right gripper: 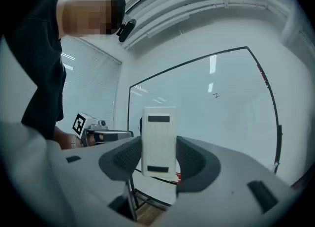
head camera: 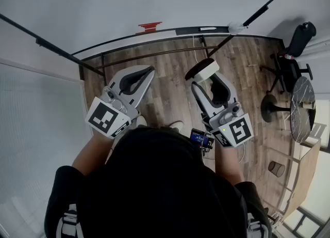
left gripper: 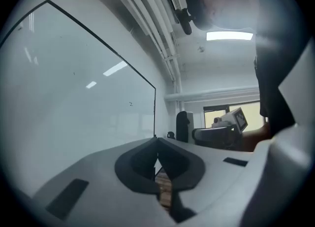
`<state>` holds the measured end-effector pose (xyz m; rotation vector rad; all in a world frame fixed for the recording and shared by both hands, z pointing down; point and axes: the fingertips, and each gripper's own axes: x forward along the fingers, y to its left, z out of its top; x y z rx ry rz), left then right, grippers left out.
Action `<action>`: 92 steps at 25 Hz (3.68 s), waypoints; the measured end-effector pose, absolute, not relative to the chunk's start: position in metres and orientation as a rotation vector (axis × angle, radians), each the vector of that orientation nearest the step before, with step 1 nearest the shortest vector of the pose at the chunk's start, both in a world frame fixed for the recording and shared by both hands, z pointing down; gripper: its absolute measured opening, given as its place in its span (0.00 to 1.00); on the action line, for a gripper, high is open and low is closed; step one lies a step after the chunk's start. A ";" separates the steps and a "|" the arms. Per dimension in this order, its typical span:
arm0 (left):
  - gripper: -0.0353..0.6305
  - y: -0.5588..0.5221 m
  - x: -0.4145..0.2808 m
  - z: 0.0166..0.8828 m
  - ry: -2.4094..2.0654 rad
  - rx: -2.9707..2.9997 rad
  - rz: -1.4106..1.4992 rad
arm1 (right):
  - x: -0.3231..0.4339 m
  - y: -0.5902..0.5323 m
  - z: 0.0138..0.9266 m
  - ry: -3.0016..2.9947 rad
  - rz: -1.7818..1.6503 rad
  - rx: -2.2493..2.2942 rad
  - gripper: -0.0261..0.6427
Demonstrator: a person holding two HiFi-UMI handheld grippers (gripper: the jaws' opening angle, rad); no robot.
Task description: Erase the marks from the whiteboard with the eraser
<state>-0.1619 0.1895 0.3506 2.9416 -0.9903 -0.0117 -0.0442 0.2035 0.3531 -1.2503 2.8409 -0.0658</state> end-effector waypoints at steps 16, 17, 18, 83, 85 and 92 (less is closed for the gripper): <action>0.06 0.199 -0.115 0.364 -1.008 2.876 0.027 | 0.002 0.235 0.357 2.832 -0.134 -1.274 0.37; 0.06 0.200 -0.108 0.362 -1.004 2.865 0.011 | 0.008 0.236 0.357 2.835 -0.131 -1.271 0.37; 0.06 0.201 -0.101 0.360 -0.997 2.855 -0.001 | 0.014 0.238 0.356 2.841 -0.124 -1.272 0.37; 0.06 -0.121 -0.027 0.266 -1.144 3.004 -0.087 | 0.056 -0.183 0.188 2.670 0.436 -1.659 0.37; 0.06 -0.124 -0.018 0.265 -1.159 3.006 -0.079 | 0.076 -0.188 0.186 2.653 0.401 -1.654 0.37; 0.06 -0.142 -0.028 0.285 -1.224 2.980 -0.091 | 0.114 -0.212 0.205 2.576 0.371 -1.740 0.37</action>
